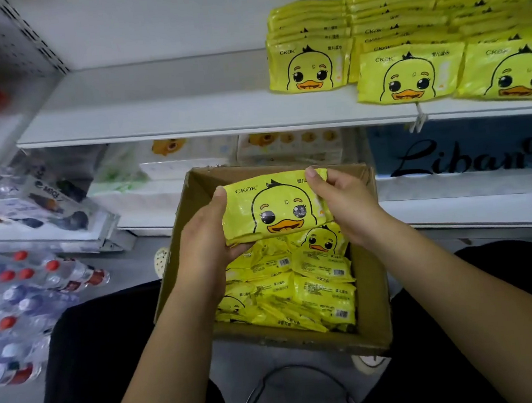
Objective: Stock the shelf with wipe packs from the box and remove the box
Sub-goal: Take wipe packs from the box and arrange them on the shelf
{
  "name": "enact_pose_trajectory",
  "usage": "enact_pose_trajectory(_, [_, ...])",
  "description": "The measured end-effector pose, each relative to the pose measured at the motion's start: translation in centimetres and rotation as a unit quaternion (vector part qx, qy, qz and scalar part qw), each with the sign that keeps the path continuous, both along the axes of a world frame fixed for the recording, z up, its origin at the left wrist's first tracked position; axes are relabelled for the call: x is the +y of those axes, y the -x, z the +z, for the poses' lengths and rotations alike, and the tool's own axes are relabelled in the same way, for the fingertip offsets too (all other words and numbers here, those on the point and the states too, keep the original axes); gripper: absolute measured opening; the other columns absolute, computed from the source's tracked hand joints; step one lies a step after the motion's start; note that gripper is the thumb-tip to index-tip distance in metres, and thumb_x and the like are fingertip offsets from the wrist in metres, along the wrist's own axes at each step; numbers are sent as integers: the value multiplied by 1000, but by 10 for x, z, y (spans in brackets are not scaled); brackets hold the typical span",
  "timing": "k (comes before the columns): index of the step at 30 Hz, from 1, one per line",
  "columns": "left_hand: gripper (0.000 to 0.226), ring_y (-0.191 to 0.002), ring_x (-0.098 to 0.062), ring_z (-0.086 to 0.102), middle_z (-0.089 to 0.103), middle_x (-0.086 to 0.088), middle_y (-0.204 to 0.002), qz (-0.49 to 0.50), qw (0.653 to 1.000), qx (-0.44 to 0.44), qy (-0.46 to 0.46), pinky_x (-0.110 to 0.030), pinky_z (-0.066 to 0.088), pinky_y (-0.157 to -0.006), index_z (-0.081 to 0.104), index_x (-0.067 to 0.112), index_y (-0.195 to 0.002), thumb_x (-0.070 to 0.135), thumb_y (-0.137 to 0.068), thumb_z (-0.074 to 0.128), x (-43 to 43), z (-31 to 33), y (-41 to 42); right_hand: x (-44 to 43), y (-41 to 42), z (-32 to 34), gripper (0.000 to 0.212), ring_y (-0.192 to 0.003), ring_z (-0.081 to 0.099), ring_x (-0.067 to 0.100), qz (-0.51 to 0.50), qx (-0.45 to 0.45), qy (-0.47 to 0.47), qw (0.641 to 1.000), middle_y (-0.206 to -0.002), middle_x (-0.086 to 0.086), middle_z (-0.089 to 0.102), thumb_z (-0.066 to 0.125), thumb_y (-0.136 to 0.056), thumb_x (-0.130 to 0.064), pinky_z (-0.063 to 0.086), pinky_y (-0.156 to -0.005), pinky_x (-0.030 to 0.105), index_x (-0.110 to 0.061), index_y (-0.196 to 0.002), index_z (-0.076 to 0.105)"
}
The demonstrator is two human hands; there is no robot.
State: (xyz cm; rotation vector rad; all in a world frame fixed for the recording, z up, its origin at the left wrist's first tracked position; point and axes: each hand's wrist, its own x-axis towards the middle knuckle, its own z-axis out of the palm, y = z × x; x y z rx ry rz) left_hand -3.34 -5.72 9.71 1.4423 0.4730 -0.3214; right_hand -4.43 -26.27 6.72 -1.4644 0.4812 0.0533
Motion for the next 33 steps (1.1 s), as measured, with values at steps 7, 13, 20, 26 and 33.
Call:
enact_pose_trajectory(7, [60, -69, -23, 44, 54, -10, -77, 1, 979, -150, -141, -46, 48, -63, 64, 6, -89, 66, -84, 57, 12, 0, 12, 11, 6, 14, 52, -77, 62, 1, -33, 16, -4, 999, -91, -9, 66, 43, -102, -52, 53, -58, 15, -21, -143, 52])
enact_pose_trajectory(13, [48, -69, -20, 34, 45, -3, -75, 76, 970, -196, -125, -34, 30, -67, 61, -5, -88, 41, -101, 57, 10, -1, 22, 23, 8, 17, 37, -46, 48, 10, -61, -42, 4, 997, -63, 0, 57, 45, -105, -44, 49, -51, 19, -15, -106, 69])
enact_pose_trajectory(20, [33, -78, -21, 45, 57, -3, -85, 126, 981, -149, -15, -39, 40, -75, 71, 18, -76, 40, -98, 61, 2, 2, 19, 25, 2, 15, 33, -48, 47, 9, -86, -43, -20, 995, -63, -5, 58, 47, -103, -47, 47, -53, 26, -24, -89, 65])
enact_pose_trajectory(26, [28, -99, -34, 71, 77, -16, -103, 160, 978, -117, 69, -59, 52, -100, 77, 10, -99, 25, -106, 54, 3, 3, 12, 11, 0, 8, 43, -91, 75, 26, 46, 16, -122, 991, -105, 9, 77, 47, -100, -49, 60, -82, 39, -13, -111, 67])
enact_pose_trajectory(33, [24, -102, -33, 74, 75, -15, -115, 13, 996, -16, 92, -45, 60, -89, 61, 15, -122, 29, -107, 49, 9, -2, 11, 8, 3, 1, 21, -78, 74, 16, -32, -37, -71, 996, -94, 8, 75, 48, -106, -15, 61, -69, 26, -10, -103, 68])
